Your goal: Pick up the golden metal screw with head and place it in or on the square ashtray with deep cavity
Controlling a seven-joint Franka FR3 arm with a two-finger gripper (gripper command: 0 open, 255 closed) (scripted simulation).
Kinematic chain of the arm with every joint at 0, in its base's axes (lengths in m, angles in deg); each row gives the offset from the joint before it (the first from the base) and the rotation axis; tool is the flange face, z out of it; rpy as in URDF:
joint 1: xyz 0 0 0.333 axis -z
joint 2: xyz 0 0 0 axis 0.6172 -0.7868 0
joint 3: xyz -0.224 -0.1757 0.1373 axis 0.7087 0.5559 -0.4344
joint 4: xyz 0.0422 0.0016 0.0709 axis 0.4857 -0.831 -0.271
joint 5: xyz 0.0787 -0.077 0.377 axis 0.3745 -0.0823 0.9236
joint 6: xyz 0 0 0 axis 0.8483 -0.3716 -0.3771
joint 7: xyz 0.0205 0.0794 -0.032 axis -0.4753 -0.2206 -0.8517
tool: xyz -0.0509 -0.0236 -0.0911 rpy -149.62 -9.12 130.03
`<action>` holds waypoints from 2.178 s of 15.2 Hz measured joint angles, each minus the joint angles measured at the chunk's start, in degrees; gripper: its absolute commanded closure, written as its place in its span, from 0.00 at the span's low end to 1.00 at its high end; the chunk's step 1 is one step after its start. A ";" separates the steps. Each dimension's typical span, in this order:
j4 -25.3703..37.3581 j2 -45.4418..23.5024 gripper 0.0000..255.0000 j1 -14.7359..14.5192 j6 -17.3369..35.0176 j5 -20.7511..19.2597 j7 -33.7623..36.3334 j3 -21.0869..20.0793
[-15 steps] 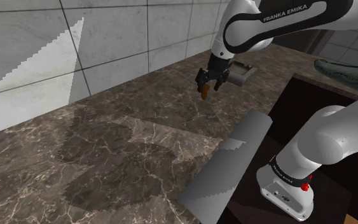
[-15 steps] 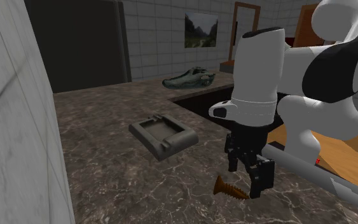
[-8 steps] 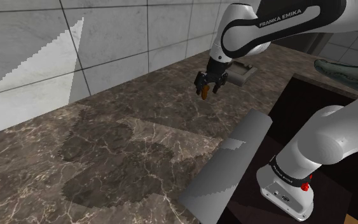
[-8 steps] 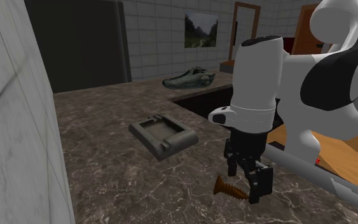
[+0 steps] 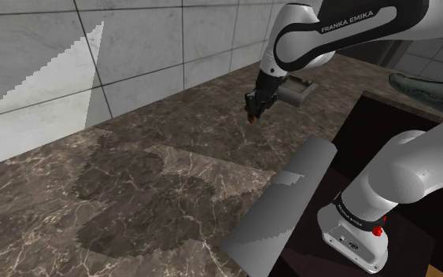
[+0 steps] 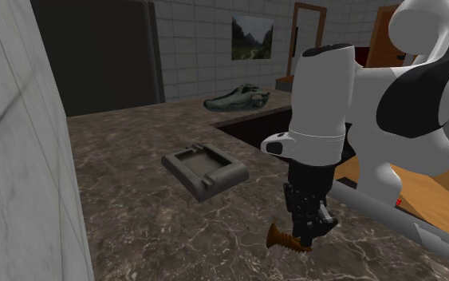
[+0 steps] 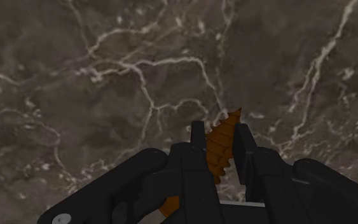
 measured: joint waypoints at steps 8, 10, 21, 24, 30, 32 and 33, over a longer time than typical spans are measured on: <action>1.38 0.98 1.00 -0.04 -2.47 -0.17 0.38 -0.01; 2.38 1.62 1.00 0.08 -4.13 -0.35 0.41 0.17; 2.90 -3.11 0.00 -2.75 2.98 5.30 -14.63 5.46; 2.27 -4.31 0.00 -3.01 4.85 5.75 -14.92 5.29; 2.19 -4.51 1.00 -3.07 5.17 5.83 -14.93 5.25; 2.19 -4.51 1.00 -3.07 5.17 5.83 -14.93 5.25; 2.20 -4.50 1.00 -3.08 5.17 5.84 -14.93 5.24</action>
